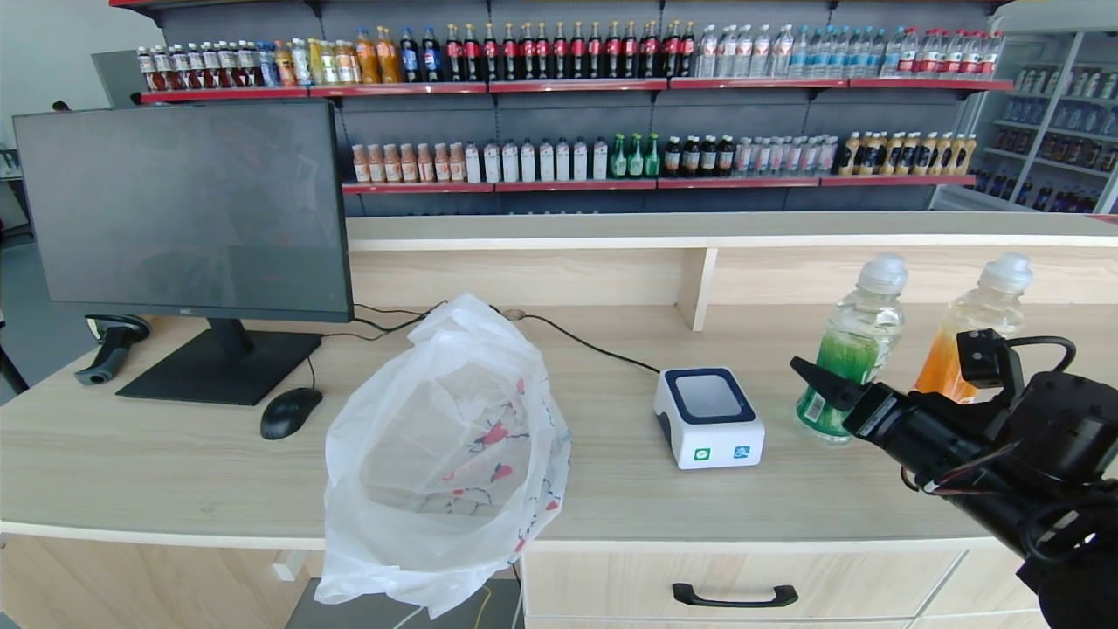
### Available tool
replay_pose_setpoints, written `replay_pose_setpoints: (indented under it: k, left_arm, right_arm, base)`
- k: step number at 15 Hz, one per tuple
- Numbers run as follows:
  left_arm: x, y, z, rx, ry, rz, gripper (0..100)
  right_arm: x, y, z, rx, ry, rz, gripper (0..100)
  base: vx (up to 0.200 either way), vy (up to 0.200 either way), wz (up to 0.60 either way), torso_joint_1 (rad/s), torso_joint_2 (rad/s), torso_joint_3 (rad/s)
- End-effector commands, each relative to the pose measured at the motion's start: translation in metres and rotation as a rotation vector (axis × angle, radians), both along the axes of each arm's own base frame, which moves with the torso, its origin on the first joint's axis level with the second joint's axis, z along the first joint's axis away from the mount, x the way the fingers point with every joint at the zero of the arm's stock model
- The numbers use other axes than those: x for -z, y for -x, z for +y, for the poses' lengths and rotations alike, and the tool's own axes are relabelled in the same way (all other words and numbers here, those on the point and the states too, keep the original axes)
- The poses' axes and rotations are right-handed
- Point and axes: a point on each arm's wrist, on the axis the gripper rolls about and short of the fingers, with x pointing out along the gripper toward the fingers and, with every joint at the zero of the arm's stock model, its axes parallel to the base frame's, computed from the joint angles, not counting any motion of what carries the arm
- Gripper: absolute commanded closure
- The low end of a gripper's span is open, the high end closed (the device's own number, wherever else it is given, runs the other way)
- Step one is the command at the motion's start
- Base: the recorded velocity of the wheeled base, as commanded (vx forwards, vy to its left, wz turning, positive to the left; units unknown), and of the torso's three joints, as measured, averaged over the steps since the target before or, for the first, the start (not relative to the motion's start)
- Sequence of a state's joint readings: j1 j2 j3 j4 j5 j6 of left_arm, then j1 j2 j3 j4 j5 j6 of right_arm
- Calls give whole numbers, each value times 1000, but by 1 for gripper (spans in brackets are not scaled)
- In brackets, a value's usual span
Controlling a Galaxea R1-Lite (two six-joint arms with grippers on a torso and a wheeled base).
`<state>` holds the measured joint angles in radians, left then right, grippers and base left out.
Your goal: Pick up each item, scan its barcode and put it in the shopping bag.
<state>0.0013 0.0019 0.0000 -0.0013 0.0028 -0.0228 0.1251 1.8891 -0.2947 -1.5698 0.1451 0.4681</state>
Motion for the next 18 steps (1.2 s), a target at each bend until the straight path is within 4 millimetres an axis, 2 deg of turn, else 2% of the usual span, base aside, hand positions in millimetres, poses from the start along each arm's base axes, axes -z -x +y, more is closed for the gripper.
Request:
replay_pose_setpoints:
  k: [1,4,6,7,11,18]
  left_arm:
    - [0,0,0,-1,0,-1,0]
    - [0,0,0,-1,0,-1,0]
    - [0,0,0,-1,2,-1,0]
    - [0,0,0,-1,0,-1,0]
    - [0,0,0,-1,0,-1,0]
    - [0,0,0,-1,0,-1,0]
  right_arm:
    - [1,1,-2,3,1,4,0]
    - [-1,9,-3,0,48,-7,0]
    - [-6,25,-4,-33,135,-35,0]
    - [-4,26,-4,-32,182,-38,0]
    - [8,19,-6,-16,217,2,0]
    - [10,14,-18,34,334,-17,0]
  base:
    - [0,0,0,0,0,0]
    - [0,0,0,0,0,0]
    - [0,0,0,0,0,0]
    - [0,0,0,0,0,0]
    - [0,0,0,0,0,0]
    - [0,0,0,0,0,0]
